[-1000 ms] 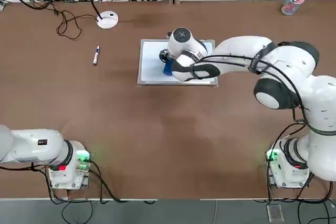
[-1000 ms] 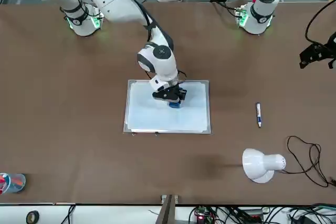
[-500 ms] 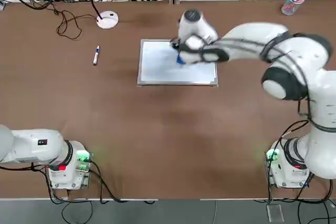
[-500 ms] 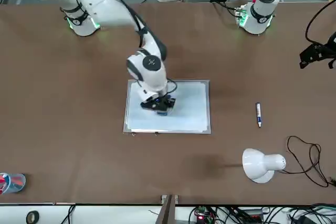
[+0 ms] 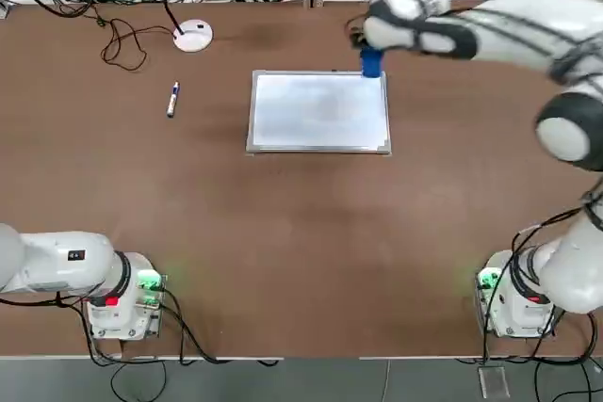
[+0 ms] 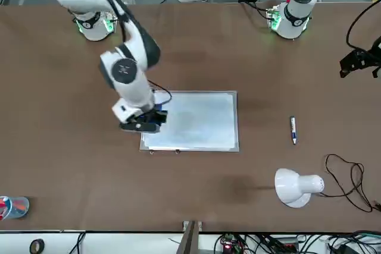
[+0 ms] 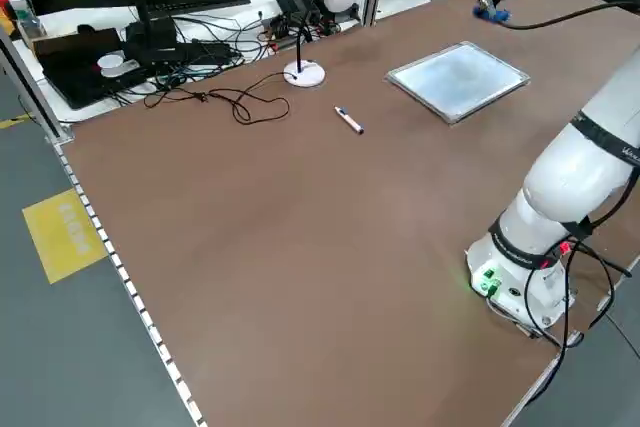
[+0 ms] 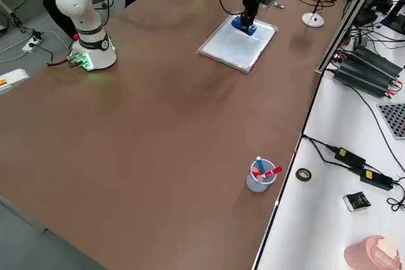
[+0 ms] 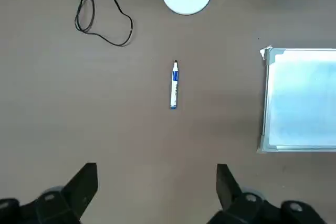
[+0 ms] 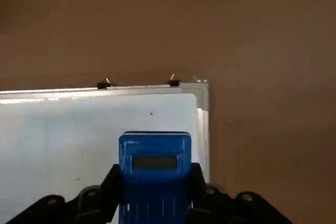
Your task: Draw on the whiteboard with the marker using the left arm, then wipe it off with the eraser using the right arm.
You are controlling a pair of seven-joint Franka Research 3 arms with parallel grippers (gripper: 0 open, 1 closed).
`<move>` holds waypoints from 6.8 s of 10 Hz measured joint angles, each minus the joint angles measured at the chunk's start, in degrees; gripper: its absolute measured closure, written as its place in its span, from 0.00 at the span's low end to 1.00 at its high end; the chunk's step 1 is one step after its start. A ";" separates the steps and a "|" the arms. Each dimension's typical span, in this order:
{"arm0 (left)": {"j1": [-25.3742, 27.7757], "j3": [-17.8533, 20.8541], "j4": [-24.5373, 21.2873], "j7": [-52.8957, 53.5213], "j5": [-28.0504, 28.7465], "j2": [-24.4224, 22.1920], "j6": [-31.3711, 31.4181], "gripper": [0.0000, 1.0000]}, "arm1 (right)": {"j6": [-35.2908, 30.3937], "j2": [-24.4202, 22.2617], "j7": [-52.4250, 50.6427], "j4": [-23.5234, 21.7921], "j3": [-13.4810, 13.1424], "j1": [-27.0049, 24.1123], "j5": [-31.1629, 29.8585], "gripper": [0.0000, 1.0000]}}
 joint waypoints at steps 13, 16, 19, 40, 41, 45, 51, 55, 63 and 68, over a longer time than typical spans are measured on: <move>-0.16 -0.51 0.02 -0.21 0.00 0.00 0.02 0.00 | 28.79 -13.09 -24.95 -35.36 -0.05 -28.53 -11.56 0.44; -0.19 -0.52 0.03 -1.29 0.00 0.00 0.02 0.00 | 38.16 -9.59 -25.21 -38.34 0.02 -33.29 -11.67 0.44; -0.30 -0.86 0.03 -2.67 0.00 0.00 0.02 0.00 | 43.36 -4.31 -25.14 -38.78 0.05 -34.68 -11.67 0.44; -0.19 -1.87 0.44 -4.19 1.13 0.00 0.03 0.00 | 32.75 -4.82 -19.49 -32.44 1.46 -33.31 -11.67 0.00; -0.16 -1.87 0.45 -4.19 1.13 0.00 0.03 0.00 | 25.67 -5.67 -19.35 -28.24 1.59 -32.44 -11.67 0.00; -0.14 -1.87 0.63 -4.17 1.13 0.00 0.07 0.00 | -4.86 -7.84 -18.88 -6.19 1.73 -28.80 -11.57 0.00; -0.12 -1.89 0.85 -4.16 1.13 0.00 0.07 0.00 | -29.52 -8.79 -24.37 15.01 0.83 -31.25 -4.40 0.00; -0.11 -1.88 0.89 -4.16 1.13 0.00 0.07 0.00 | -31.37 -13.89 -24.71 15.37 -1.65 -32.61 0.70 0.00; -0.08 -1.73 0.90 -4.16 1.14 0.00 0.07 0.00 | -31.72 -18.62 -23.96 11.11 -3.89 -31.32 3.71 0.00; 0.01 -1.57 0.90 -4.16 1.14 0.00 0.07 0.00 | -31.35 -18.62 -23.96 10.31 -3.90 -30.62 3.69 0.00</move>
